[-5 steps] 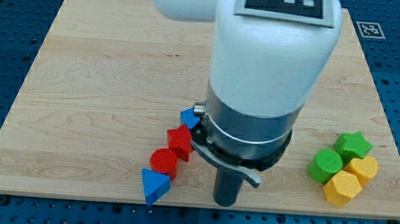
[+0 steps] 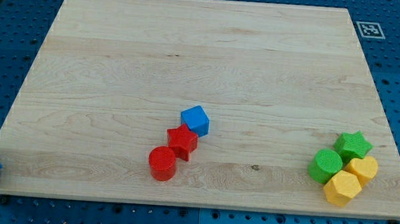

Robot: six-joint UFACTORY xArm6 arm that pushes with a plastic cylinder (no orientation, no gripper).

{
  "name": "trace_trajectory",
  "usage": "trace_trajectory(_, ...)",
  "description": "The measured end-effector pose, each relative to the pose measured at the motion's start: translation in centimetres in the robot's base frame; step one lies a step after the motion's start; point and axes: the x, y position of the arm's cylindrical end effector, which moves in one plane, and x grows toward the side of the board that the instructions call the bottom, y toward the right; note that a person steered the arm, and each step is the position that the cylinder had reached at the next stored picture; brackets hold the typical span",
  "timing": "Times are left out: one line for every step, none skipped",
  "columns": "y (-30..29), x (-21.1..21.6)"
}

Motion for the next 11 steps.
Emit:
trace_trajectory(0.0, 0.0)
trace_trajectory(0.3, 0.0)
trace_trajectory(2.3, -1.2)
trace_trajectory(3.8, -4.4)
trace_trajectory(1.5, -8.7)
trace_trajectory(-2.2, -10.4)
trace_trajectory(-2.2, -9.8)
trace_trajectory(-0.1, -4.0)
trace_trajectory(4.1, -2.9)
trace_trajectory(6.5, -3.5)
trace_trajectory(9.0, -4.8)
